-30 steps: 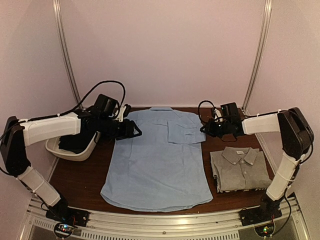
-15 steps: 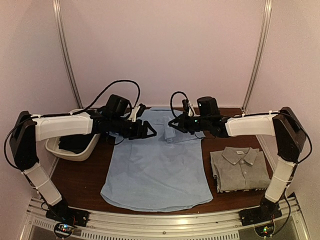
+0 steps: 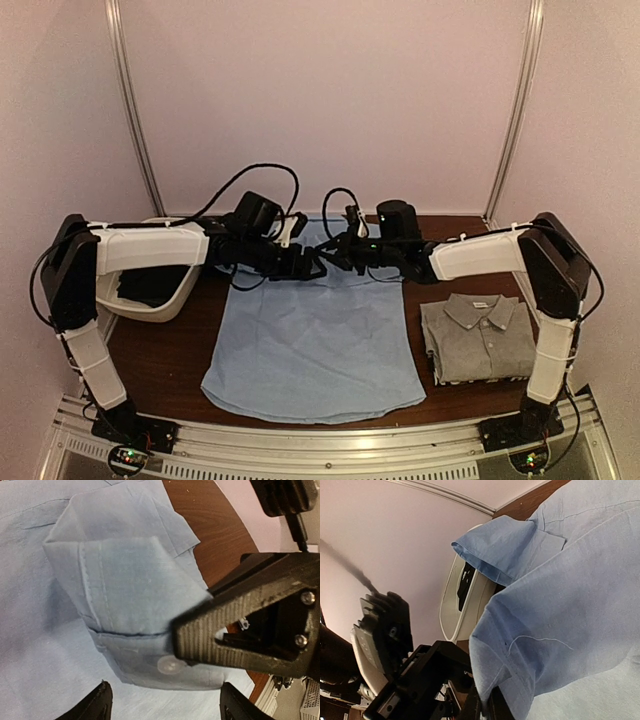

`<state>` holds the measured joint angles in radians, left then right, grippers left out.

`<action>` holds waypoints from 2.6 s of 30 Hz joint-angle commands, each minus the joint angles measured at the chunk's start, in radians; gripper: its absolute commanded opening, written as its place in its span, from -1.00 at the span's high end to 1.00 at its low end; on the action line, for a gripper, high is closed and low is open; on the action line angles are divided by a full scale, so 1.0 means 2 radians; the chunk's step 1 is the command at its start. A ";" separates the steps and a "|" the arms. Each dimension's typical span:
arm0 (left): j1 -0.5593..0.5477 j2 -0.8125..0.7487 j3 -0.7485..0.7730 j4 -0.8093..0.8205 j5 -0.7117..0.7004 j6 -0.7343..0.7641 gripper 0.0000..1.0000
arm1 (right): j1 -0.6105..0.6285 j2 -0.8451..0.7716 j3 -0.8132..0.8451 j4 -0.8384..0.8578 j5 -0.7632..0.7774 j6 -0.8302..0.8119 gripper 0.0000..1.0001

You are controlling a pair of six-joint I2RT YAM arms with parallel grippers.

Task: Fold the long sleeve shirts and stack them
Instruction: Pass from the right arm to the left, then pick up the corner of the shirt from the corner of the board.

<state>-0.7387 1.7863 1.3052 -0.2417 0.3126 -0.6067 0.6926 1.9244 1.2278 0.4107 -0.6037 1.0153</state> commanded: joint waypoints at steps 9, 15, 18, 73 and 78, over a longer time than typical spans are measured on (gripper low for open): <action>-0.011 0.025 0.030 0.003 -0.050 0.009 -0.46 | 0.022 0.023 0.022 0.048 -0.013 0.031 0.85; -0.011 0.026 0.030 -0.006 -0.093 0.003 -0.05 | 0.022 0.016 0.022 0.020 0.005 0.012 0.84; -0.011 0.028 0.031 -0.006 -0.096 0.002 0.27 | 0.023 0.014 0.023 0.010 0.011 0.004 0.80; 0.072 -0.056 0.065 -0.041 -0.073 0.027 1.00 | 0.236 -0.406 -0.372 -0.478 0.309 0.104 0.15; 0.072 -0.053 0.071 -0.042 -0.071 0.027 1.00 | 0.236 -0.389 -0.377 -0.454 0.313 0.107 0.25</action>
<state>-0.6029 1.6775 1.4071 -0.3489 0.1581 -0.5674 1.1564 1.1259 0.4881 -0.5121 -0.0231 1.2007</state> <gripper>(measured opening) 0.027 0.389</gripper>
